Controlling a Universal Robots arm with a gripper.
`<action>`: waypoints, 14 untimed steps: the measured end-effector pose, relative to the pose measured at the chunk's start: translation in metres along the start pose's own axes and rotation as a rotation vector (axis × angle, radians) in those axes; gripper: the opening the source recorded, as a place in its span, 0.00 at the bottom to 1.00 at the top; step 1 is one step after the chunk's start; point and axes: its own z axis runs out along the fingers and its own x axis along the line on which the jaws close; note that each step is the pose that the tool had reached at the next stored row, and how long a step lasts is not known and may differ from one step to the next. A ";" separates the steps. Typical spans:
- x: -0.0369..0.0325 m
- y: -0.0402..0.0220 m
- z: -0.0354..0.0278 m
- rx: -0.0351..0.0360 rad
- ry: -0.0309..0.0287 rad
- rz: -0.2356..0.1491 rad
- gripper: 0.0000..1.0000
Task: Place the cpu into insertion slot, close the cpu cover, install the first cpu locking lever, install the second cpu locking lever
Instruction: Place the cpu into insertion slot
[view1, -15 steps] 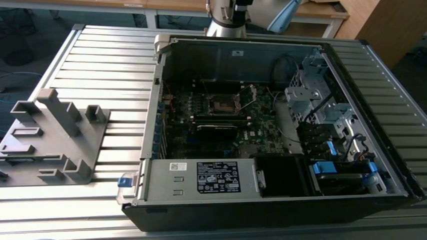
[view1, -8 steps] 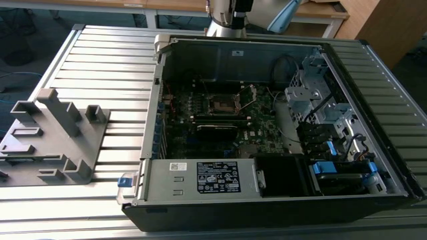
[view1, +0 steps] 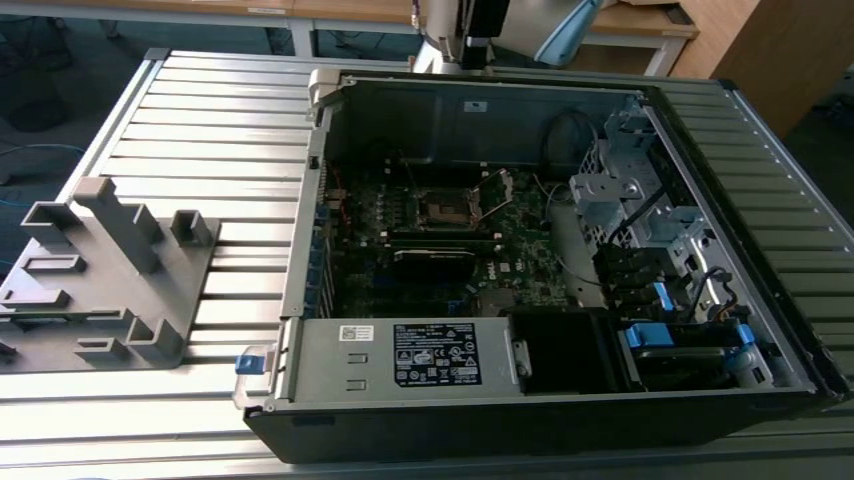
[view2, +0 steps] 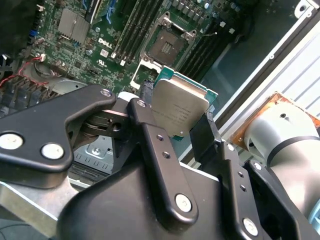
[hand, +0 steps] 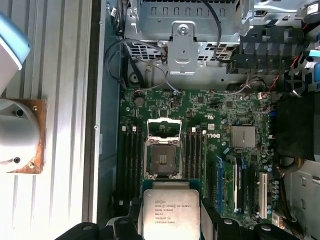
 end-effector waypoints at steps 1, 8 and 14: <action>0.0000 0.0000 0.0000 0.0000 0.0000 0.000 0.54; -0.0002 -0.0003 0.0084 -0.0001 0.0002 0.000 0.54; -0.0002 -0.0004 0.0107 -0.0001 0.0002 0.000 0.54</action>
